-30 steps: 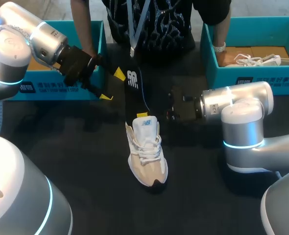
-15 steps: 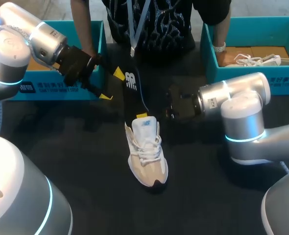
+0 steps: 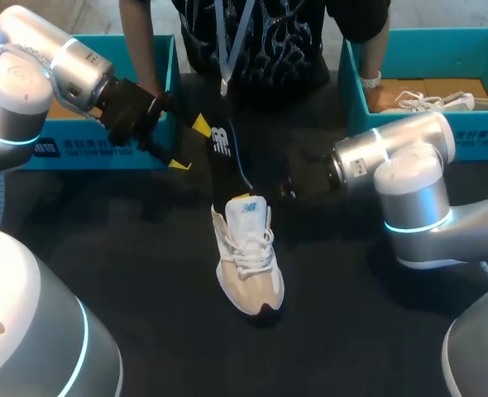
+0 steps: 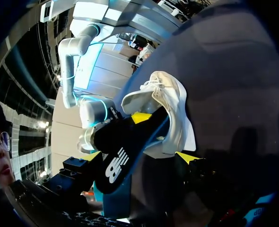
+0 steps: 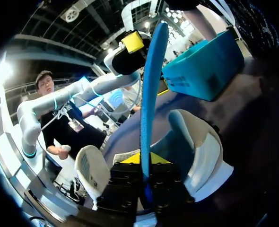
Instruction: Take the shoe out of the shoebox, open the shoe tongue, remove and reinsert the insole, then place the shoe into the shoebox
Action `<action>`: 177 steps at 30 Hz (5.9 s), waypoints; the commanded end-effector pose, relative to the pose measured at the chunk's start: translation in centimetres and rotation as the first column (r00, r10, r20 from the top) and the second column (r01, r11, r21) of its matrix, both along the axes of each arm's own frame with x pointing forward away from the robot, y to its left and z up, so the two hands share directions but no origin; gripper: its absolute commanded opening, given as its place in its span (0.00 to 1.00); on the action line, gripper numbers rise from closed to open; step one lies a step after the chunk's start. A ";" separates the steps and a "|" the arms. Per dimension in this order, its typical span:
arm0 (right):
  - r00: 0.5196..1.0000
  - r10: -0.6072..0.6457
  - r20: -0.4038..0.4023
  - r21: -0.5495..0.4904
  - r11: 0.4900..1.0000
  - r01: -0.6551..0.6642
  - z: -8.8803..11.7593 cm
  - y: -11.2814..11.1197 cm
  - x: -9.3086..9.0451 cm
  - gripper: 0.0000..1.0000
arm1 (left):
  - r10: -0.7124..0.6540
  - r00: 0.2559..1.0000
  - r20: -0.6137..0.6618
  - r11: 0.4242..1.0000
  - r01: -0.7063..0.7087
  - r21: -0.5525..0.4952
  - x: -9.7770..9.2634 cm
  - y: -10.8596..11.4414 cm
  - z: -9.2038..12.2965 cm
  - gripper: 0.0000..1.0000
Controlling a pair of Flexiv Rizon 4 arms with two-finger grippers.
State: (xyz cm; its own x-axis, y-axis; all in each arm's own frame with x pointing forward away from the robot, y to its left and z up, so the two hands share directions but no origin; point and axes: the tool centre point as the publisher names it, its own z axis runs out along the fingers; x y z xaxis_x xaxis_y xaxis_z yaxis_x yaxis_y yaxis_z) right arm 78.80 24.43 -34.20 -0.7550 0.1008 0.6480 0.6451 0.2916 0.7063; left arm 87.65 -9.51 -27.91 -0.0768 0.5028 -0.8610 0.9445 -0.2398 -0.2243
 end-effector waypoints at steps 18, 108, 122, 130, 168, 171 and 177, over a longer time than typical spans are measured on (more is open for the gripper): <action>0.997 0.037 0.064 0.016 0.999 -0.039 1.5 1.7 1.7 0.33 | -0.003 1.000 0.003 1.000 0.003 0.001 0.0 0.1 0.1 1.00; 0.985 0.148 -0.093 -0.015 0.989 -0.150 0.3 1.5 -1.4 0.31 | -0.015 1.000 -0.002 1.000 0.015 -0.004 -0.5 0.2 -0.2 1.00; 0.991 0.133 -0.026 -0.041 0.990 -0.134 1.5 1.0 0.9 0.35 | -0.009 1.000 -0.003 1.000 0.009 -0.003 -0.6 0.2 -0.2 1.00; 0.983 0.179 -0.036 -0.025 0.983 -0.180 0.7 1.9 1.8 0.00 | 0.004 1.000 -0.002 1.000 -0.004 -0.002 -0.7 0.6 -0.1 1.00; 0.976 0.188 -0.106 -0.118 0.973 -0.200 0.8 0.6 -0.4 0.43 | 0.008 1.000 0.000 1.000 -0.008 -0.010 -1.0 0.3 -0.2 1.00; 0.978 0.188 -0.094 -0.117 0.973 -0.199 0.9 0.7 0.1 0.42 | 0.007 1.000 0.002 1.000 -0.007 -0.009 -0.9 0.3 -0.1 1.00; 0.975 0.203 -0.089 -0.112 0.971 -0.212 0.5 1.2 0.9 0.29 | 0.002 1.000 0.003 1.000 -0.002 -0.006 -0.8 0.2 0.0 1.00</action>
State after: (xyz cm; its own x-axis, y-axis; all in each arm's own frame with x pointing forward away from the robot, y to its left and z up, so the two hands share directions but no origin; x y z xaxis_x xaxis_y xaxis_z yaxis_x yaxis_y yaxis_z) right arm 79.19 25.11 -33.22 -0.7196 0.0353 0.6934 0.6144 0.4975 0.6123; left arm 86.71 -9.28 -28.03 -0.0768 0.4945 -0.8658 0.9465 -0.2368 -0.2192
